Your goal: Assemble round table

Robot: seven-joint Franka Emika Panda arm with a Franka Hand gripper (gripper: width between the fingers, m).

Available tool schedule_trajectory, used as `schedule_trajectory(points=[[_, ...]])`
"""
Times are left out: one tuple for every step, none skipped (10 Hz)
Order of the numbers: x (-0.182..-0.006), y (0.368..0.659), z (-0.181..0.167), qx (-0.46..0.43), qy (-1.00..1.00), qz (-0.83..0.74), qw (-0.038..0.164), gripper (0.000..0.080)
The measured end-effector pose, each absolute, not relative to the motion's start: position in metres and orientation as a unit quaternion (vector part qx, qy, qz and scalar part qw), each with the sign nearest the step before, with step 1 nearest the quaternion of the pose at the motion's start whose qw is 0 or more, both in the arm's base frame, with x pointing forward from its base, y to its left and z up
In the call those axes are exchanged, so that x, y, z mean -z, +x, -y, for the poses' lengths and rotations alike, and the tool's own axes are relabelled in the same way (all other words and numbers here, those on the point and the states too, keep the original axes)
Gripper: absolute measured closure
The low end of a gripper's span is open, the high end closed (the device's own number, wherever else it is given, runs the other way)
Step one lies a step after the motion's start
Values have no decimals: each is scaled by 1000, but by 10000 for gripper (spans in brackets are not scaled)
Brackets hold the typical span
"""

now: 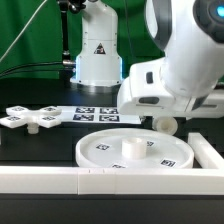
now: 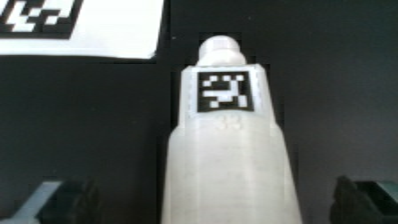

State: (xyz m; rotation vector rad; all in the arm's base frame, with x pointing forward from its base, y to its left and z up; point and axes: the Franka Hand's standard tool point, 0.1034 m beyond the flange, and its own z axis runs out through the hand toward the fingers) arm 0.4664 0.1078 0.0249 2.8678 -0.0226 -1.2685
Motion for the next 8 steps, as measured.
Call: schedule_trajectory(points=[[-23, 461, -107, 431, 902, 6, 6, 151], [-18, 463, -107, 439, 898, 3, 5, 151], [-15, 467, -107, 427, 904, 1, 2, 151], [-13, 467, -108, 423, 906, 1, 2, 151], [-11, 467, -109, 421, 907, 0, 2, 151], [-10, 467, -110, 420, 907, 0, 2, 151], [-8, 467, -110, 420, 908, 0, 2, 302], [-8, 466, -110, 420, 907, 0, 2, 393]])
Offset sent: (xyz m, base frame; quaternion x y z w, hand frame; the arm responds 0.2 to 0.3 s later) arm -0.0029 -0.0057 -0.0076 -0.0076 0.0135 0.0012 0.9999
